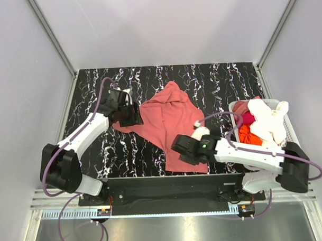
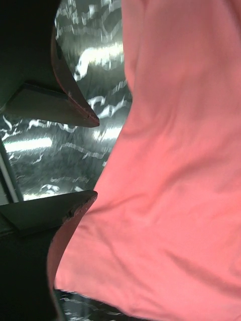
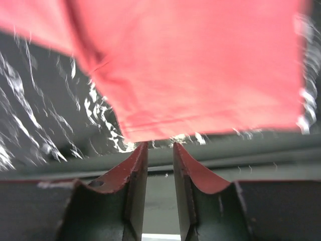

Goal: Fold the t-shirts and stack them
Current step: Flatten the tshirt out

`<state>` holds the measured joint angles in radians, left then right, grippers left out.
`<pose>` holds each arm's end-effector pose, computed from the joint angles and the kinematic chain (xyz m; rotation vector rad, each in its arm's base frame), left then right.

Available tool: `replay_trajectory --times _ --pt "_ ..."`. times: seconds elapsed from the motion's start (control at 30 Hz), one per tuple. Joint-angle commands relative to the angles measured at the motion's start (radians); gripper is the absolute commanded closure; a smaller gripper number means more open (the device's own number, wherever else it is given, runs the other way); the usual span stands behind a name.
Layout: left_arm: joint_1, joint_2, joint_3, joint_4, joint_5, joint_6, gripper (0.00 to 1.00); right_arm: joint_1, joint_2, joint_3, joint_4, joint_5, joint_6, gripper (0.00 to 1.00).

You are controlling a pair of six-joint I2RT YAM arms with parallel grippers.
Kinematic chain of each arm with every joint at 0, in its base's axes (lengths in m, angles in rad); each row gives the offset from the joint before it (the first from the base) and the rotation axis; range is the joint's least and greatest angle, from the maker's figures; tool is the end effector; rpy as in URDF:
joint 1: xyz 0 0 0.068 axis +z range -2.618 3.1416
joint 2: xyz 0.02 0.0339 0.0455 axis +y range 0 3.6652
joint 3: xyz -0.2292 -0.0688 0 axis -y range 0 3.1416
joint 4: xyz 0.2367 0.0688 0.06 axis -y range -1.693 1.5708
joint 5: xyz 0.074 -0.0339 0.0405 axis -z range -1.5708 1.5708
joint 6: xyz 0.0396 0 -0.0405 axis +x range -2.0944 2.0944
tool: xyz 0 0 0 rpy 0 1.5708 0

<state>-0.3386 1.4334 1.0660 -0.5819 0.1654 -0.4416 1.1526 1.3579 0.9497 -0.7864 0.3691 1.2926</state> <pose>0.2779 -0.1048 0.2196 -0.0642 2.5810 -0.5130 0.1160 0.2258 0.1955 0.2797 2.6407 0.3058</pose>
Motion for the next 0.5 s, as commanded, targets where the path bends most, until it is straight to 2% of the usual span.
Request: replay_trajectory --times 0.0,0.1,0.17,0.23,0.33,0.37,0.43,0.47 --pt "-0.051 -0.018 0.048 0.017 0.051 0.001 0.41 -0.002 -0.106 0.005 -0.342 0.134 0.515 0.67" --pt "-0.059 -0.033 0.031 0.033 0.054 -0.019 0.41 -0.005 -0.198 -0.101 -0.39 0.065 0.715 0.67" --pt "-0.059 -0.054 0.016 0.053 0.054 -0.031 0.41 -0.011 -0.258 -0.189 -0.39 0.044 0.792 0.68" --pt "-0.06 -0.059 0.003 0.082 0.095 -0.042 0.4 -0.03 -0.285 -0.224 -0.39 0.069 0.792 0.67" --pt "-0.071 -0.005 -0.014 0.22 0.25 -0.077 0.4 -0.063 -0.312 -0.194 -0.332 0.216 0.653 0.65" --pt "-0.079 0.024 0.005 0.262 0.272 -0.106 0.4 -0.1 -0.315 -0.18 -0.292 0.284 0.545 0.65" --pt "-0.105 0.132 0.047 0.274 0.299 -0.124 0.4 -0.18 -0.293 -0.14 -0.237 0.312 0.406 0.64" --pt "-0.112 0.172 0.096 0.275 0.301 -0.132 0.4 -0.273 -0.281 -0.134 -0.117 0.309 0.199 0.64"
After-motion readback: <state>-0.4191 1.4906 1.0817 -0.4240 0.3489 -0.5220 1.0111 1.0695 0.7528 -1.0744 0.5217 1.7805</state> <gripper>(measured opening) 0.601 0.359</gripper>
